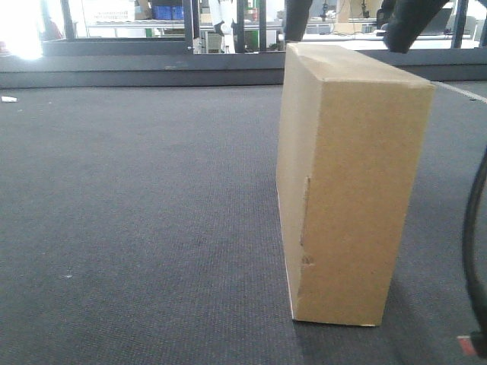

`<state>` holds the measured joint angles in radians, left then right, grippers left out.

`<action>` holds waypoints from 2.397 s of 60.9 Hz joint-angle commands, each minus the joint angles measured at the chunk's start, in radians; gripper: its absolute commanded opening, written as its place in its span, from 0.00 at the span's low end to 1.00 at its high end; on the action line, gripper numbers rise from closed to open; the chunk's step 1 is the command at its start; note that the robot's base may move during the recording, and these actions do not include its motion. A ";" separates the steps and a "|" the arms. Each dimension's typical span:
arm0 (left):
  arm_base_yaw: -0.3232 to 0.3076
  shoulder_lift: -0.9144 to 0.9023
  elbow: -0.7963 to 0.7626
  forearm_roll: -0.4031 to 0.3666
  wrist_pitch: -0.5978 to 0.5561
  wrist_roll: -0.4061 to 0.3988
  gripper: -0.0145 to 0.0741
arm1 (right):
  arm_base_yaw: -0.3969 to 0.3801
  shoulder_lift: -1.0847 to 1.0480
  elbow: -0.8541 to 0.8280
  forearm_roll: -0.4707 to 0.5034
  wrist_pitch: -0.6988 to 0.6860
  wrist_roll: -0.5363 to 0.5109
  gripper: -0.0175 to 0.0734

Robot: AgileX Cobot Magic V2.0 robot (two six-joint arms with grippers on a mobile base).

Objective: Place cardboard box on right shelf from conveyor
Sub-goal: 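Close the right gripper on the top edge of the cardboard box, then lift the cardboard box off the conveyor with the right gripper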

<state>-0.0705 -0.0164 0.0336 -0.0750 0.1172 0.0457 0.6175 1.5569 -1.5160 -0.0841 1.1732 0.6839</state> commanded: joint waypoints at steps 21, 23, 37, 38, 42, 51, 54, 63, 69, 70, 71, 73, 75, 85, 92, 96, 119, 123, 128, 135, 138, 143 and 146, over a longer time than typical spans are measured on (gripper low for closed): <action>-0.003 -0.005 0.006 -0.008 -0.084 0.000 0.03 | 0.020 0.006 -0.036 -0.024 -0.032 0.030 0.88; -0.003 -0.005 0.006 -0.008 -0.084 0.000 0.03 | 0.020 0.010 -0.036 -0.024 -0.031 0.032 0.88; -0.003 -0.005 0.006 -0.008 -0.084 0.000 0.03 | 0.020 0.044 -0.036 -0.022 0.004 0.041 0.88; -0.003 -0.005 0.006 -0.008 -0.084 0.000 0.03 | 0.020 0.047 -0.036 -0.022 0.008 0.041 0.88; -0.003 -0.005 0.006 -0.008 -0.084 0.000 0.03 | 0.020 0.057 -0.036 -0.015 0.019 0.048 0.88; -0.003 -0.005 0.006 -0.008 -0.084 0.000 0.03 | 0.020 0.062 -0.036 -0.004 0.025 0.050 0.88; -0.003 -0.005 0.006 -0.008 -0.084 0.000 0.03 | 0.020 0.062 -0.036 -0.004 0.026 0.050 0.88; -0.003 -0.005 0.006 -0.008 -0.084 0.000 0.03 | 0.020 0.062 -0.036 -0.004 0.030 0.050 0.86; -0.003 -0.005 0.006 -0.008 -0.084 0.000 0.03 | 0.020 0.062 -0.036 -0.002 0.047 0.050 0.71; -0.003 -0.005 0.006 -0.008 -0.084 0.000 0.03 | 0.020 0.062 -0.036 -0.002 0.051 0.050 0.67; -0.003 -0.005 0.006 -0.008 -0.084 0.000 0.03 | 0.020 0.062 -0.036 -0.002 0.053 0.050 0.64; -0.003 -0.005 0.006 -0.008 -0.084 0.000 0.03 | 0.020 0.062 -0.036 -0.002 0.058 0.050 0.56; -0.003 -0.005 0.006 -0.008 -0.084 0.000 0.03 | 0.019 0.061 -0.036 -0.002 0.058 0.050 0.46; -0.003 -0.005 0.006 -0.008 -0.084 0.000 0.03 | 0.014 0.027 -0.036 0.001 0.026 0.022 0.25; -0.003 -0.005 0.006 -0.008 -0.084 0.000 0.03 | -0.012 -0.015 -0.036 0.022 0.017 -0.071 0.25; -0.003 -0.005 0.006 -0.008 -0.084 0.000 0.03 | -0.037 -0.045 -0.036 0.045 0.007 -0.146 0.25; -0.003 -0.005 0.006 -0.008 -0.084 0.000 0.03 | -0.284 -0.321 0.182 0.101 -0.399 -0.421 0.25; -0.003 -0.005 0.006 -0.008 -0.084 0.000 0.03 | -0.343 -0.399 0.279 0.106 -0.522 -0.458 0.25; -0.003 -0.005 0.006 -0.008 -0.084 0.000 0.03 | -0.412 -0.478 0.383 0.110 -0.636 -0.520 0.25; -0.003 -0.005 0.006 -0.008 -0.084 0.000 0.03 | -0.505 -0.584 0.532 0.133 -0.782 -0.653 0.25; -0.003 -0.005 0.006 -0.008 -0.084 0.000 0.03 | -0.536 -0.619 0.579 0.153 -0.833 -0.702 0.25; -0.003 -0.005 0.006 -0.008 -0.084 0.000 0.03 | -0.564 -0.686 0.663 0.173 -0.886 -0.790 0.25; -0.003 -0.005 0.006 -0.008 -0.084 0.000 0.03 | -0.574 -0.725 0.704 0.178 -0.906 -0.818 0.25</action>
<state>-0.0705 -0.0164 0.0336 -0.0750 0.1172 0.0457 0.0639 0.9009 -0.8380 0.0690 0.4198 -0.0518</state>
